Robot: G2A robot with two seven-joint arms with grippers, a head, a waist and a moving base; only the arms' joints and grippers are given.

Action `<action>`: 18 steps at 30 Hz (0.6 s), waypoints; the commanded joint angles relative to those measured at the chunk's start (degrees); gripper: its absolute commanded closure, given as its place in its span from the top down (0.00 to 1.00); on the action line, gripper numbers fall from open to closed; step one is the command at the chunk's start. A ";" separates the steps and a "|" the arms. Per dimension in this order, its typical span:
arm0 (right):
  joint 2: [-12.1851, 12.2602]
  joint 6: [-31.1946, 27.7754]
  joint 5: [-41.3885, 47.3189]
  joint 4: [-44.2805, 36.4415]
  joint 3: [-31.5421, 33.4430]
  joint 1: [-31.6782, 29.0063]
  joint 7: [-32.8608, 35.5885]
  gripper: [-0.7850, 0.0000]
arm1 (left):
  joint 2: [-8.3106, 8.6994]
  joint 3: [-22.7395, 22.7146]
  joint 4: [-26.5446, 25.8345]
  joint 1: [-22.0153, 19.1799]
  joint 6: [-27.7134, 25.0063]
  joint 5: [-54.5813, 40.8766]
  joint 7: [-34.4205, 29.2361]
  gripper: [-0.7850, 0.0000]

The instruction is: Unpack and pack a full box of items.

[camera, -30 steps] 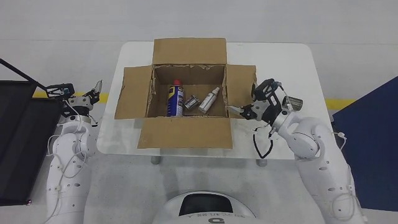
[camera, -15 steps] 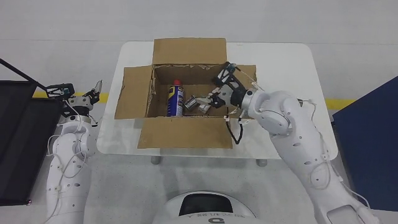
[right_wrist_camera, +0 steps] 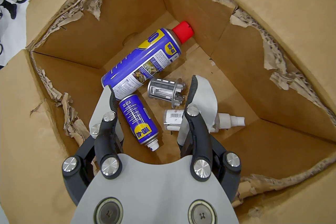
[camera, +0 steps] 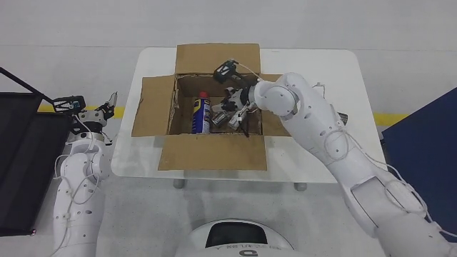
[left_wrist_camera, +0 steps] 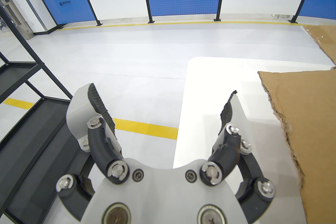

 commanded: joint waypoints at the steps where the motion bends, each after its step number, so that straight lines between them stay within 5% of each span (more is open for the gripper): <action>1: -0.72 -0.44 0.45 3.05 -1.55 1.24 0.01 0.51 | 0.00 0.00 0.00 0.00 0.00 0.00 0.00 1.00; 9: -4.03 0.79 0.29 12.77 -7.36 5.43 -0.28 0.41 | 0.00 0.00 0.00 0.00 0.00 0.00 0.00 1.00; 18: -7.44 2.05 0.49 21.36 -11.18 8.44 -1.11 0.47 | 0.00 0.00 0.00 0.00 0.00 0.00 0.00 1.00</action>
